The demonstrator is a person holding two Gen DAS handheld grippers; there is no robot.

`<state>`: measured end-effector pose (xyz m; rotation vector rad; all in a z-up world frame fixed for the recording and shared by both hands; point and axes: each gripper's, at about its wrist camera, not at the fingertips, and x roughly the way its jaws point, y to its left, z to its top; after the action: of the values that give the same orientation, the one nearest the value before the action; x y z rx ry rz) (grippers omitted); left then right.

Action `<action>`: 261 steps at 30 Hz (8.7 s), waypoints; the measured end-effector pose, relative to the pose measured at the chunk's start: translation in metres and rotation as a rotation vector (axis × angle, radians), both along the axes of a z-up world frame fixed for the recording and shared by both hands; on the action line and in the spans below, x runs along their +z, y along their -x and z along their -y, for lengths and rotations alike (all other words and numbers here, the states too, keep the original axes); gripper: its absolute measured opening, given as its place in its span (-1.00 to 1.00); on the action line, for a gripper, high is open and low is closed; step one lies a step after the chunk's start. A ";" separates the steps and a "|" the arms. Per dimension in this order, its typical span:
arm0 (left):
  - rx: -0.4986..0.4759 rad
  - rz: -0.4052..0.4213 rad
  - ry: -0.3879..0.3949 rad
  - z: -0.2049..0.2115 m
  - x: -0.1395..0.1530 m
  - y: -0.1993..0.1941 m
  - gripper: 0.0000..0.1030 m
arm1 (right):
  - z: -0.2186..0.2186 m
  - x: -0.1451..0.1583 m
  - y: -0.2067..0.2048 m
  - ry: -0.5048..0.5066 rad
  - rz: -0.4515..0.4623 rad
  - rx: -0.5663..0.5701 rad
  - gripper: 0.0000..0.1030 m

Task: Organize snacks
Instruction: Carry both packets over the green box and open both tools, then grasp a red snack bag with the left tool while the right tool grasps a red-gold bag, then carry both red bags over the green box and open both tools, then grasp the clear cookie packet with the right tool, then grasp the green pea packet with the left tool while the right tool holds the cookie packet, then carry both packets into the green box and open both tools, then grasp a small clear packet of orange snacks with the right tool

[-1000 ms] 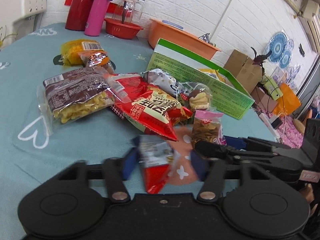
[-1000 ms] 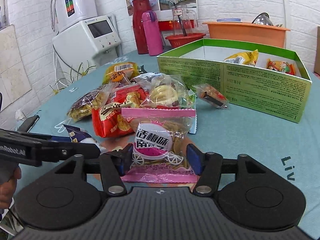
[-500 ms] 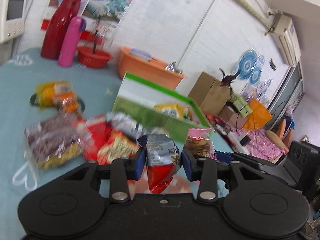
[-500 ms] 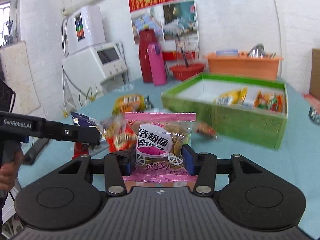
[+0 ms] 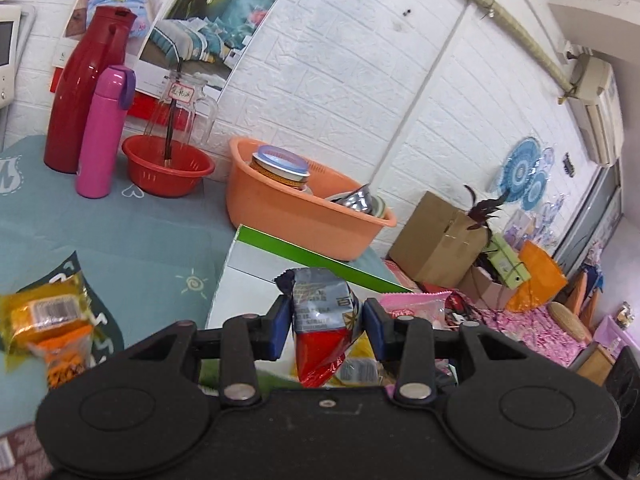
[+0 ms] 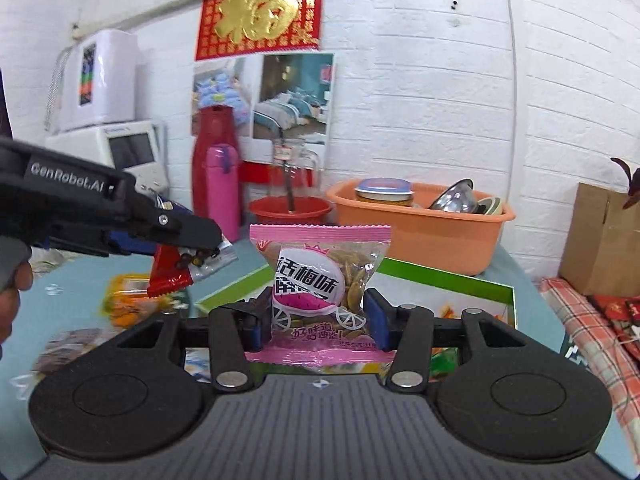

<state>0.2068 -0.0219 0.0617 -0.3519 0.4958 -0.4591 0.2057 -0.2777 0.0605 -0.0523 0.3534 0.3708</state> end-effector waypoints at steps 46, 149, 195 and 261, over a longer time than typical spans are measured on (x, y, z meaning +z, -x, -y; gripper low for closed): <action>0.015 -0.152 -0.165 -0.045 -0.054 0.067 0.72 | -0.010 -0.029 0.116 -0.100 -0.163 0.139 1.00; -0.006 -0.033 0.008 -0.018 -0.010 0.119 1.00 | 0.026 0.007 0.090 -0.077 -0.004 0.071 1.00; -0.045 -0.191 -0.186 0.043 -0.096 0.062 0.05 | 0.051 -0.064 0.100 -0.118 -0.284 0.014 0.30; 0.062 -0.072 -0.048 -0.005 -0.047 0.125 1.00 | 0.029 -0.021 0.075 -0.022 -0.059 0.042 1.00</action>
<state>0.0816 -0.0171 0.0142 -0.3376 0.5638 -0.3749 0.1308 -0.3065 0.0398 -0.0269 0.4074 0.4185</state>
